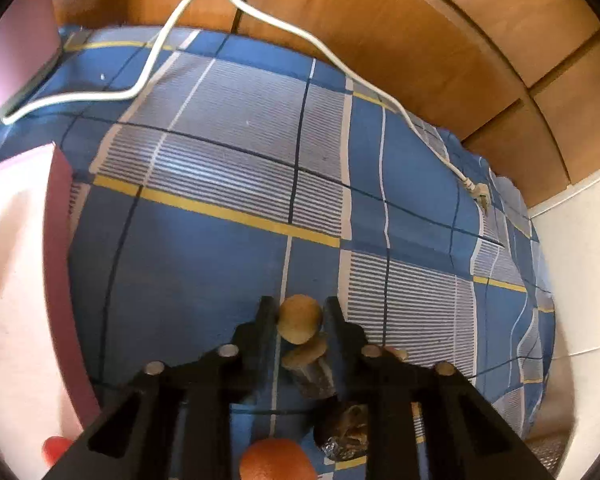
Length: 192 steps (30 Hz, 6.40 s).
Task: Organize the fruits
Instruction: 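Reach the left gripper to the small tan potato and grasp it, then carry the tan potato with the left gripper into the tray and release, then reach the right gripper to the orange carrot and grasp it, then carry the carrot with the right gripper into the tray and release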
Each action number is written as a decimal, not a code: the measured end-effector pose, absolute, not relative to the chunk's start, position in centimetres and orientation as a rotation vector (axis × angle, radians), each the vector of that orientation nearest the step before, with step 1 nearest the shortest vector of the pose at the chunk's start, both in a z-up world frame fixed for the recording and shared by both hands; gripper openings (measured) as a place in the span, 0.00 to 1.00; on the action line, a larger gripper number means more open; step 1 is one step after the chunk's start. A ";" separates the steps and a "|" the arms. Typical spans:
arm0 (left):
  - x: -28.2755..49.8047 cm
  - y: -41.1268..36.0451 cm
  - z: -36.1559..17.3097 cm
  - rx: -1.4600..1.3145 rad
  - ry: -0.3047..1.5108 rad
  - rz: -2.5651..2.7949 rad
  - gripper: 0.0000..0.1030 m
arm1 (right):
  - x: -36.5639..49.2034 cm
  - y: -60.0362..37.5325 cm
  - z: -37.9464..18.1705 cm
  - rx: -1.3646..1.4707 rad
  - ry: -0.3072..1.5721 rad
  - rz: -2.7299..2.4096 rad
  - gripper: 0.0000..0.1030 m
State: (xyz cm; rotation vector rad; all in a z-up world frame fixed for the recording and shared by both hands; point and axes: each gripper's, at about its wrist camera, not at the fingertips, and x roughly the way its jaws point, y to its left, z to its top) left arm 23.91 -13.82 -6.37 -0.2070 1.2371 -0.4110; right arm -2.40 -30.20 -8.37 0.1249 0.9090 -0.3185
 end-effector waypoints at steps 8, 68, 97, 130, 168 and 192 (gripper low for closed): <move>22.5 -10.5 -2.2 -0.249 1.106 -0.440 0.23 | -2.5 -30.2 -8.3 0.122 0.916 -0.322 0.83; 2.8 6.6 -2.2 -0.087 0.795 0.049 1.00 | -2.7 -27.2 -8.1 0.132 0.983 -0.294 0.83; 2.4 6.3 -2.9 -0.104 0.804 0.002 1.00 | 12.4 -28.1 -6.5 0.586 1.020 -0.009 0.37; 2.2 6.7 -3.5 -0.163 0.826 -0.020 1.00 | 16.3 -27.5 -7.8 0.464 1.023 -0.024 0.21; 1.2 9.2 -3.2 -0.261 0.810 0.105 1.00 | 12.3 -20.0 0.1 0.177 0.786 0.099 0.16; 1.3 10.7 -3.9 -0.299 0.820 0.142 1.00 | 13.7 -8.1 -0.8 0.135 0.939 0.449 0.16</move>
